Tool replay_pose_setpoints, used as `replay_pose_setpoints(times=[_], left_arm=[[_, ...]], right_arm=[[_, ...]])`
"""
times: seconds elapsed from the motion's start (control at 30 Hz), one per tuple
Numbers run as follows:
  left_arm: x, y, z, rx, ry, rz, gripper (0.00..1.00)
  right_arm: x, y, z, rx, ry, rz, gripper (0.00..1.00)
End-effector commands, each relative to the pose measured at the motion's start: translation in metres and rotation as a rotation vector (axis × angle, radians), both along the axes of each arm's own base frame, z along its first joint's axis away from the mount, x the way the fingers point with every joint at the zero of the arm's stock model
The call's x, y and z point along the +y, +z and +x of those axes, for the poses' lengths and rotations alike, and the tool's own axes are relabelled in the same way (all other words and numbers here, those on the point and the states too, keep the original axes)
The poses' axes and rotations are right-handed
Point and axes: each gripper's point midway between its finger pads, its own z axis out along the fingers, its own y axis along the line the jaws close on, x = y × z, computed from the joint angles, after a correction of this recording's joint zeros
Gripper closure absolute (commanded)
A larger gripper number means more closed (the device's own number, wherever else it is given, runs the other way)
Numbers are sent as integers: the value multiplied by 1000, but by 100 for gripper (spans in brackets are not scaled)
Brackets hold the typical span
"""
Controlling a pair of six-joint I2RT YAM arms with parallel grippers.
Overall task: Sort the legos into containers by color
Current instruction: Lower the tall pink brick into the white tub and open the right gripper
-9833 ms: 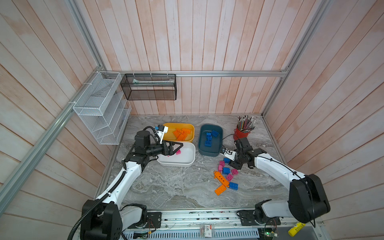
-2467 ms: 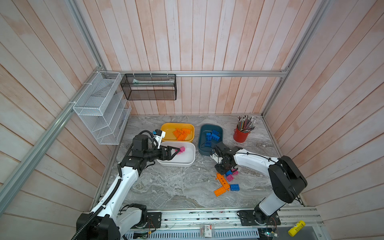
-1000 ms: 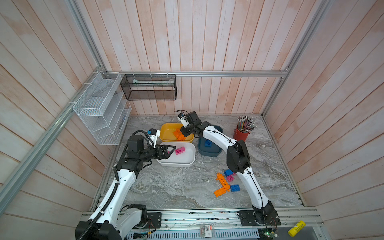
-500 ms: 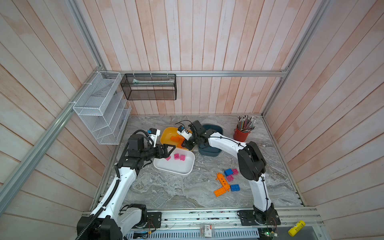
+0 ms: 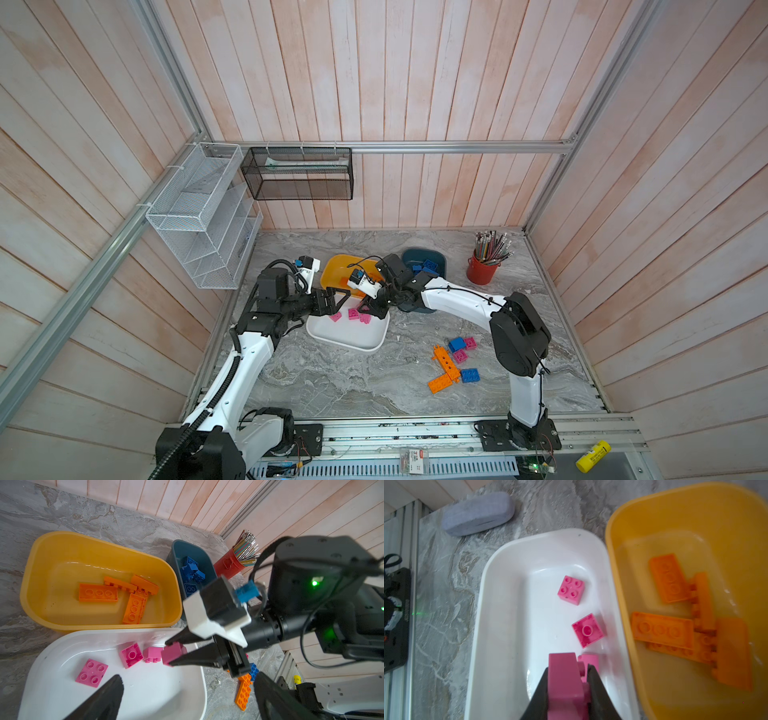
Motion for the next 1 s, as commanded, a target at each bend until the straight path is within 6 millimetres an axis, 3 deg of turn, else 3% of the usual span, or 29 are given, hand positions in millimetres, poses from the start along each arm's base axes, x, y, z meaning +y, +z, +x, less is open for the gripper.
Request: replay_pose_setpoints(times=[0.0, 0.13, 0.43, 0.67, 0.97], left_arm=[[8, 14, 4, -48, 35, 17, 0], [11, 12, 4, -40, 43, 20, 0], [10, 9, 3, -29, 37, 15, 0], [10, 7, 3, -24, 34, 13, 0], [9, 4, 3, -16, 31, 9, 0]], right_arm=[[-14, -10, -15, 36, 21, -41, 82], [-24, -28, -15, 35, 4, -118, 77], [-38, -51, 22, -46, -74, -249, 55], [-42, -44, 57, -104, -136, -258, 54], [-32, -47, 81, -125, -145, -238, 54]])
